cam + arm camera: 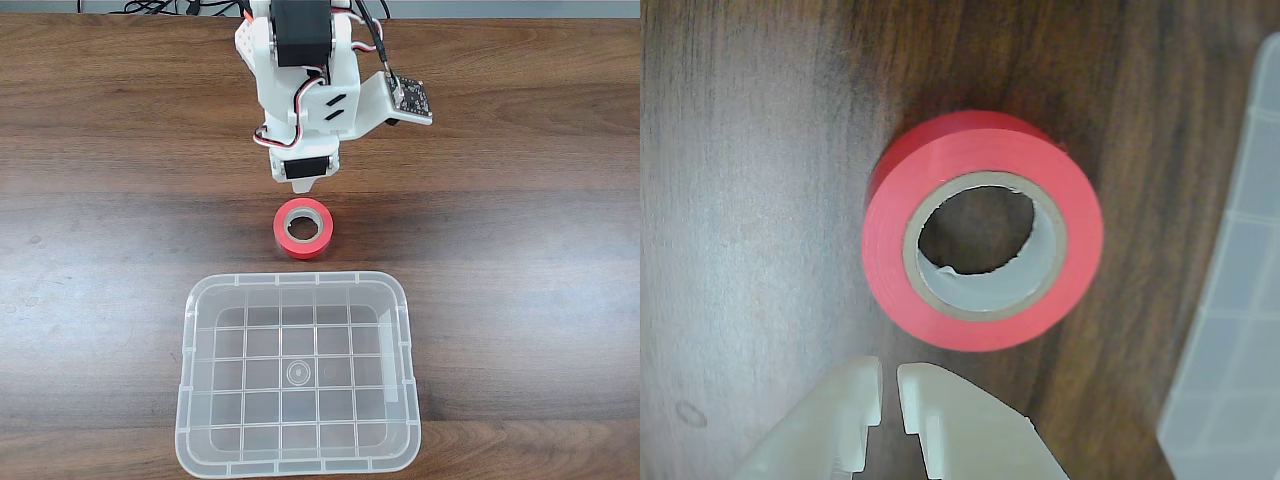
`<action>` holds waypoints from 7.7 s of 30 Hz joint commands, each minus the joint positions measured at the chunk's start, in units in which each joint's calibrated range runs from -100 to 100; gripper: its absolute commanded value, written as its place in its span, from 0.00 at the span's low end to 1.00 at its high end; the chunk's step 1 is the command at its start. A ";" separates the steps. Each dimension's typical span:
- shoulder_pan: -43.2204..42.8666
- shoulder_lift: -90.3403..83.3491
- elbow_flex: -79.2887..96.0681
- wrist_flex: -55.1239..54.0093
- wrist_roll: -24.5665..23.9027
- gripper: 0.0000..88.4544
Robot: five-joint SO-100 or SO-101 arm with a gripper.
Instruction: Grab the tape and place it in the box.
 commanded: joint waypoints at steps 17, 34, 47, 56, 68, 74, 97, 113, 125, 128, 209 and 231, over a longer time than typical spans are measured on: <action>1.20 -1.46 10.22 -6.32 1.73 0.16; 0.98 -2.10 14.60 -14.63 5.10 0.17; 1.05 -2.02 22.75 -24.39 6.42 0.13; 1.20 -3.07 21.96 -23.44 6.42 0.04; 1.27 -14.17 4.88 -4.52 5.47 0.04; 1.27 -17.63 -10.98 4.55 5.42 0.04; 1.27 25.89 -69.67 3.18 4.89 0.04; 1.86 45.04 -73.88 2.33 3.42 0.04; 2.37 44.88 -73.88 2.41 3.05 0.27; 2.37 44.72 -73.88 2.41 3.05 0.27; 7.20 -86.74 67.43 -14.20 5.21 0.01; 2.44 -91.97 75.75 -16.68 -0.91 0.01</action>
